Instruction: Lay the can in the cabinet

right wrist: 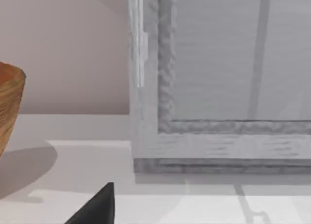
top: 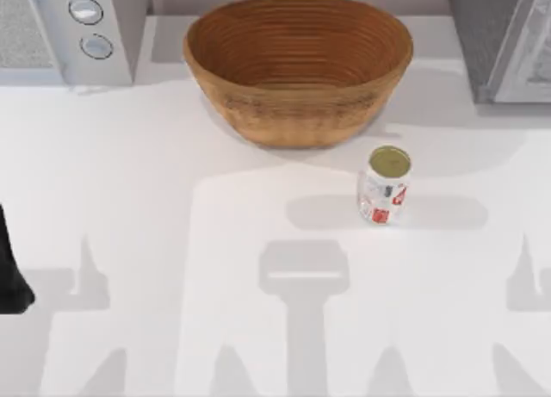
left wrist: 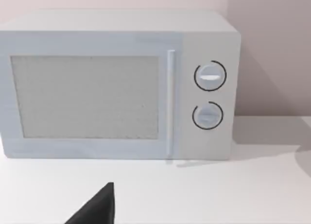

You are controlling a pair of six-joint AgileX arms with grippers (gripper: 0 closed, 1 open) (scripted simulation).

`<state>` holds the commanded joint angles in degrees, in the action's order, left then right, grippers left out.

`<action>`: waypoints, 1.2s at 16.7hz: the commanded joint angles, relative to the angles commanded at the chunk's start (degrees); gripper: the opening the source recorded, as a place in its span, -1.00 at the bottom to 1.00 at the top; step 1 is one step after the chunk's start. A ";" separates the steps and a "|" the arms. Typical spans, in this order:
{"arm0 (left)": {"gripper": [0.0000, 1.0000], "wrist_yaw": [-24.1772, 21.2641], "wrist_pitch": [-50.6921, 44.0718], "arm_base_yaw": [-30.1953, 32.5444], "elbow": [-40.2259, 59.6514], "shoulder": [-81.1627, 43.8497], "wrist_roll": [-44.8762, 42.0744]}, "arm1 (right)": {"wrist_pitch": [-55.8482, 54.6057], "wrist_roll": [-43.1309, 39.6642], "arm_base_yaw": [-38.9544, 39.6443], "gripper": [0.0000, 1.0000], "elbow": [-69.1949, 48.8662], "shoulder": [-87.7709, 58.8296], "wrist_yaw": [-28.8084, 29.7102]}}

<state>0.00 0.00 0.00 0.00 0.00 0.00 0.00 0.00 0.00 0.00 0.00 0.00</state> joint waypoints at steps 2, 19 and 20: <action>1.00 0.00 0.00 0.00 0.00 0.00 0.00 | 0.00 0.00 0.00 1.00 0.00 0.00 0.00; 1.00 0.00 0.00 0.00 0.00 0.00 0.00 | -34.49 -1.12 14.28 1.00 -14.83 -32.03 12.17; 1.00 0.00 0.00 0.00 0.00 0.00 0.00 | -37.50 -0.93 15.63 1.00 -15.74 -36.13 13.59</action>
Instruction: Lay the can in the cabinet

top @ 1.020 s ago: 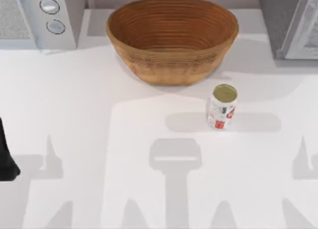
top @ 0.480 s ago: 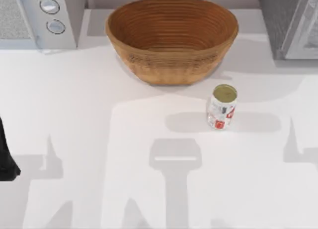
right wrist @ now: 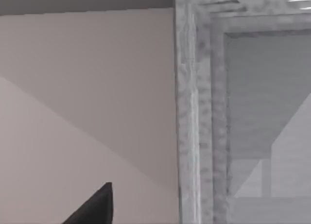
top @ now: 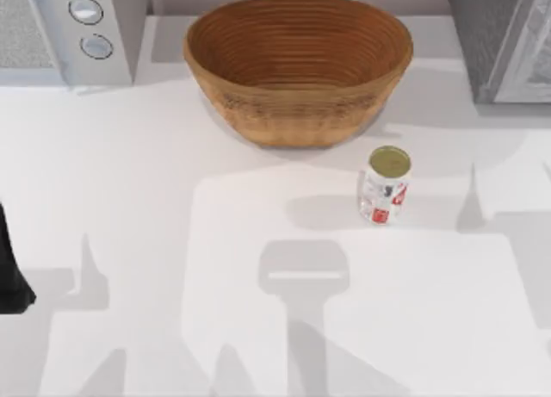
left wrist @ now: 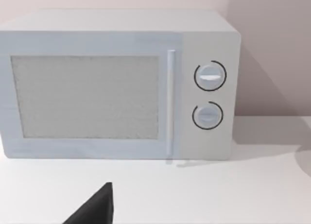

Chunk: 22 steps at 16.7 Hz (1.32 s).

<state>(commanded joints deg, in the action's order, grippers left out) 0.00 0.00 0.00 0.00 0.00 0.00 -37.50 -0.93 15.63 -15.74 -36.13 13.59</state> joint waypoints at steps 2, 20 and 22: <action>1.00 0.00 0.00 0.00 0.00 0.00 0.00 | -6.25 0.37 2.82 1.00 -1.86 -8.64 3.00; 1.00 0.00 0.00 0.00 0.00 0.00 0.00 | -57.48 2.52 26.75 1.00 -15.26 -85.47 29.92; 1.00 0.00 0.00 0.00 0.00 0.00 0.00 | -61.27 2.41 28.58 1.00 -16.14 -91.54 32.07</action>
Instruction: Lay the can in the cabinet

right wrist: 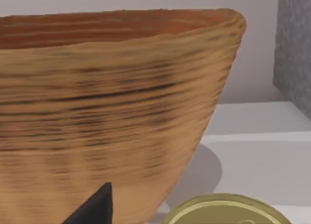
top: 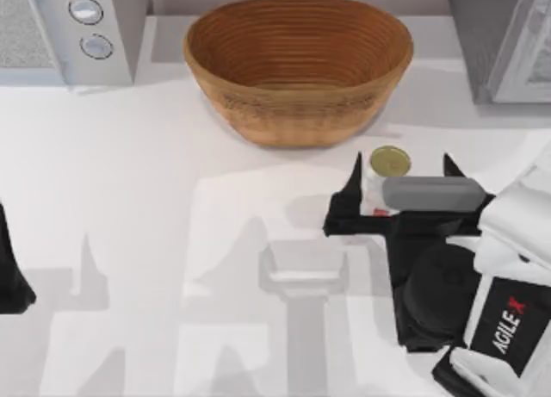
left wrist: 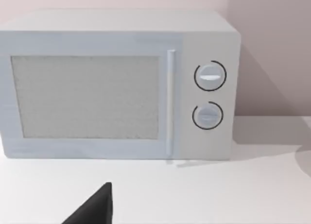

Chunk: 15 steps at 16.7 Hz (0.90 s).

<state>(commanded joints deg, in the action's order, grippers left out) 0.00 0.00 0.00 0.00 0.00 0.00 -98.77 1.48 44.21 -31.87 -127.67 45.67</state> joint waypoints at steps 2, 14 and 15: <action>1.00 0.00 0.00 0.00 0.00 0.00 0.00 | -3.22 -0.20 1.53 1.00 -0.77 -5.09 1.81; 1.00 0.00 0.00 0.00 0.00 0.00 0.00 | -8.92 -0.94 4.15 1.00 -2.13 -14.19 4.94; 1.00 0.00 0.00 0.00 0.00 0.00 0.00 | -3.35 1.34 4.85 1.00 -7.82 -17.55 1.42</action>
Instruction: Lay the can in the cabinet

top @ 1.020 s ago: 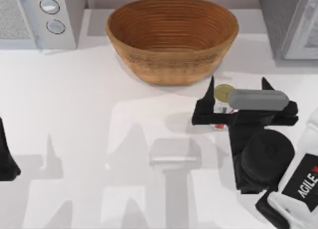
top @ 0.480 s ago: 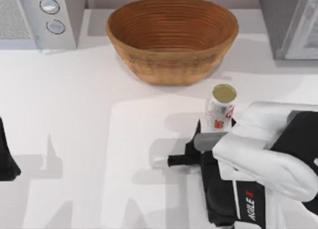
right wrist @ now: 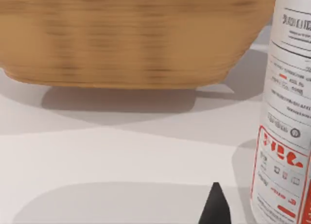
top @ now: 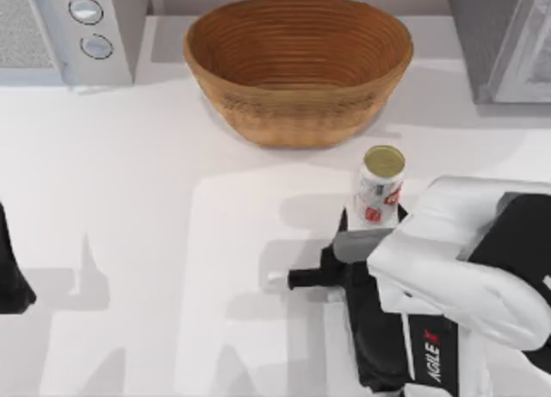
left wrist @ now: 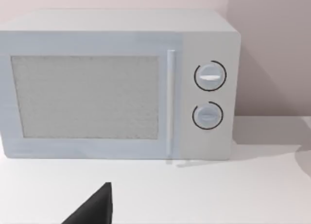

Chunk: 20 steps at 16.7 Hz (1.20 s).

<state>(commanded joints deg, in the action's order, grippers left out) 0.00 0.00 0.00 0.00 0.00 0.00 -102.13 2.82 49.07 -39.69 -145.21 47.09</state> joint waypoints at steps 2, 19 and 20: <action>1.00 0.00 0.00 0.00 0.00 0.00 0.00 | -0.14 -0.26 -0.62 1.00 -0.24 0.27 0.47; 1.00 0.00 0.00 0.00 0.00 0.00 0.00 | 3.33 -2.34 -8.02 1.00 -3.54 3.15 -3.80; 1.00 0.00 0.00 0.00 0.00 0.00 0.00 | 3.52 -2.34 -8.30 1.00 -3.67 3.20 -4.08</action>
<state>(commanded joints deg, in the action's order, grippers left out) 0.00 0.00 0.00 0.00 0.00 0.00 -98.61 0.48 40.77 -43.36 -142.01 43.01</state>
